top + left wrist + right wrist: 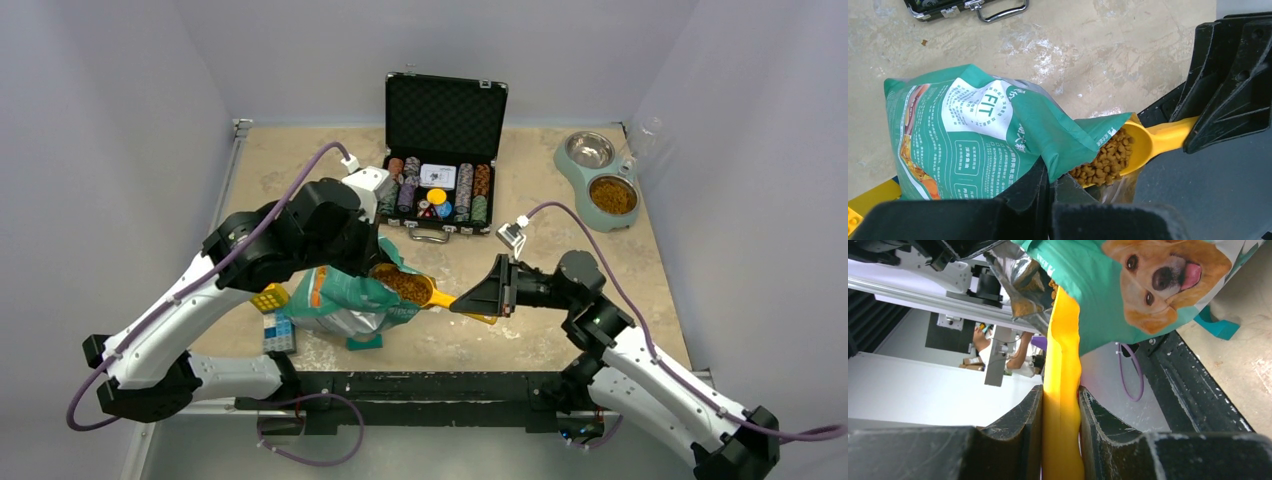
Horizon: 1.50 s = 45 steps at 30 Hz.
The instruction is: Serve the pet food
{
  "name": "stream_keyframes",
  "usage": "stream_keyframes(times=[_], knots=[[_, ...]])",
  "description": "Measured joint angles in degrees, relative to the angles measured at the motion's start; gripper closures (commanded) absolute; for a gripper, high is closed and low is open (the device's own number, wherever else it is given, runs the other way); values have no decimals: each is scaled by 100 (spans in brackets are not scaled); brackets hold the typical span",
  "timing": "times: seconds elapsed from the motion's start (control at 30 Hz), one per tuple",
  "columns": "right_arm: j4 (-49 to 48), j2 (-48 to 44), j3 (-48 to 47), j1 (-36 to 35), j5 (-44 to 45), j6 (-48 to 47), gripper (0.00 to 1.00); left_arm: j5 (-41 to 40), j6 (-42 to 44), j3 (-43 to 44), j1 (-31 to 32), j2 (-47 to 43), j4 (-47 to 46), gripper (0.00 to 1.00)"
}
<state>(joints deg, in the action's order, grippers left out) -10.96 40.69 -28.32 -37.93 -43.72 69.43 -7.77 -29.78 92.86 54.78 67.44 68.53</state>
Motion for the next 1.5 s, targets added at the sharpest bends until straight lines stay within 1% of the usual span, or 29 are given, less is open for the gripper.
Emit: stream_keyframes(times=[0.23, 0.37, 0.43, 0.57, 0.6, 0.67, 0.73, 0.77, 0.8, 0.87, 0.9, 0.97, 1.07, 1.17, 1.3, 1.5], knots=[[-92, -291, 179, 105, -101, 546, 100, 0, 199, -223, 2, -240, -192, 100], [-529, -229, 426, 127, -114, 979, 100, 72, 286, -376, 0, -323, -376, 100], [-780, 33, 431, 127, -192, 1154, 100, 136, 306, -424, -2, -352, -448, 100], [-1132, 988, 131, 138, -579, 1357, 100, 243, 343, -549, -13, -433, -564, 100], [-1115, 1082, 101, 149, -634, 1394, 100, 260, 348, -557, -13, -437, -573, 100], [-1001, 800, 197, 205, -634, 1488, 100, 302, 389, -557, -11, -437, -586, 100], [-1224, 667, 393, 269, -643, 1703, 100, 304, 413, -557, -11, -448, -586, 100], [-1469, 835, 413, 273, -708, 1827, 100, 291, 431, -557, -11, -455, -588, 100], [-1801, 1209, 358, 260, -800, 1989, 100, 260, 450, -557, -13, -466, -590, 100], [-2085, 1558, 295, 229, -872, 2166, 100, 238, 459, -557, -13, -472, -590, 100], [-1998, 1493, 297, 232, -868, 2194, 100, 243, 481, -557, -11, -472, -590, 100], [-1672, 1003, 341, 295, -841, 2142, 100, 234, 511, -557, -11, -476, -592, 100], [-1700, 542, 555, 496, -885, 2199, 100, 175, 540, -557, -13, -520, -592, 100], [-1582, 479, 562, 529, -914, 2188, 100, 46, 531, -566, 0, -522, -590, 100], [-1235, 83, 560, 575, -863, 2092, 100, -136, 487, -566, 39, -516, -551, 100], [-942, -35, 452, 634, -846, 2024, 100, -264, 472, -546, 46, -498, -546, 100]])
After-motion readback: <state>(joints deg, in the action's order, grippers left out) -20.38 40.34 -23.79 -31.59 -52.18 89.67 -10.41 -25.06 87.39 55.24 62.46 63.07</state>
